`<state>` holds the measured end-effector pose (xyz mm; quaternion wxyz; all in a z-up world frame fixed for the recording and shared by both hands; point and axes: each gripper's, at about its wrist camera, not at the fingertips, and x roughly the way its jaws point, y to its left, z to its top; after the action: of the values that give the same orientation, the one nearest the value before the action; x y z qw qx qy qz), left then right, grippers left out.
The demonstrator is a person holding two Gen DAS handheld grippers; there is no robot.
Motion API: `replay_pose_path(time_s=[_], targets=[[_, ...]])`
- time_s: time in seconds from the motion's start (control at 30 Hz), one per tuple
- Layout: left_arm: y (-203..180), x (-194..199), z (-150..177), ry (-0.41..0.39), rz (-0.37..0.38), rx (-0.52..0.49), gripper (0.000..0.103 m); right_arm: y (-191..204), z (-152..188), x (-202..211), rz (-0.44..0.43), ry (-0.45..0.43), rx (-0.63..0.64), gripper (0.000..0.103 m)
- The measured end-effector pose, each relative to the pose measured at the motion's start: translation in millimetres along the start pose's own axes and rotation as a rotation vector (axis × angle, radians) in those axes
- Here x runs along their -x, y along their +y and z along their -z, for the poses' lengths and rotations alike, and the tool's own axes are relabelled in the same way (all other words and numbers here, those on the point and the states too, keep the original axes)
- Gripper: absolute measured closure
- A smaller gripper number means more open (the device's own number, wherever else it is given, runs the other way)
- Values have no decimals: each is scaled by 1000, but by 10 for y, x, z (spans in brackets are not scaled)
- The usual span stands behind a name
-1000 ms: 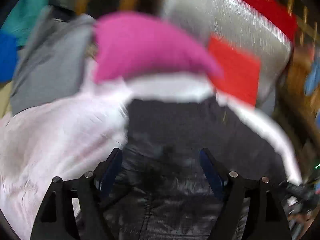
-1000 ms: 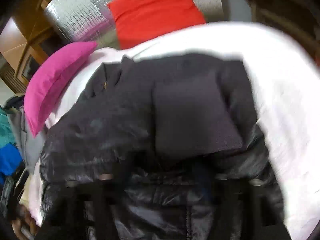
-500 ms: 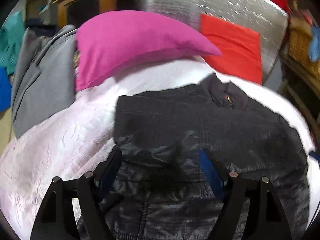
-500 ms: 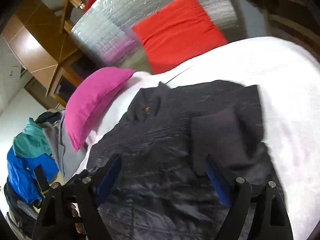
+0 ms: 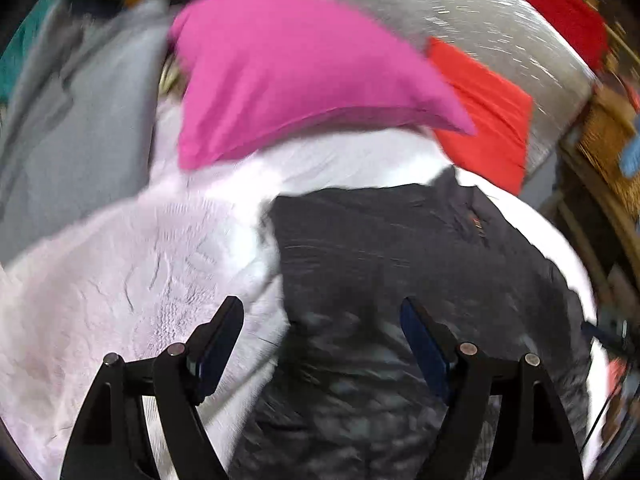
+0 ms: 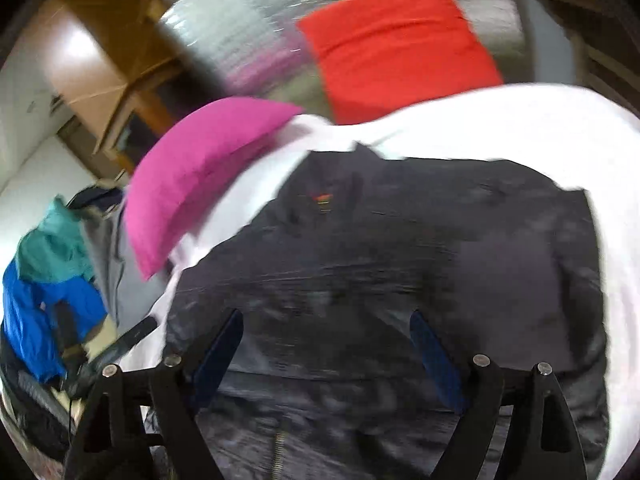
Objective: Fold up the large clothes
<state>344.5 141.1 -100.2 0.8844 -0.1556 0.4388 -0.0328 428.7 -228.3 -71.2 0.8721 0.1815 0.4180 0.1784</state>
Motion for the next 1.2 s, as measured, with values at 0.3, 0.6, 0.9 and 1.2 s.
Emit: replay_pose_path(time_s=[0.3,0.6,0.9,1.2], targets=[[61,-736,-420,161,29,21,72,80,353,-684,151,171,176,15],[94,-675,-577,129,-11,22,81,102,386,-719,171,166,198,15],[288,-48,62,66,146,65,36,272,349,-616,180,127,153,10],[272,-133,189,144,156,29,78,1313,270,-691,144,49,313,10]])
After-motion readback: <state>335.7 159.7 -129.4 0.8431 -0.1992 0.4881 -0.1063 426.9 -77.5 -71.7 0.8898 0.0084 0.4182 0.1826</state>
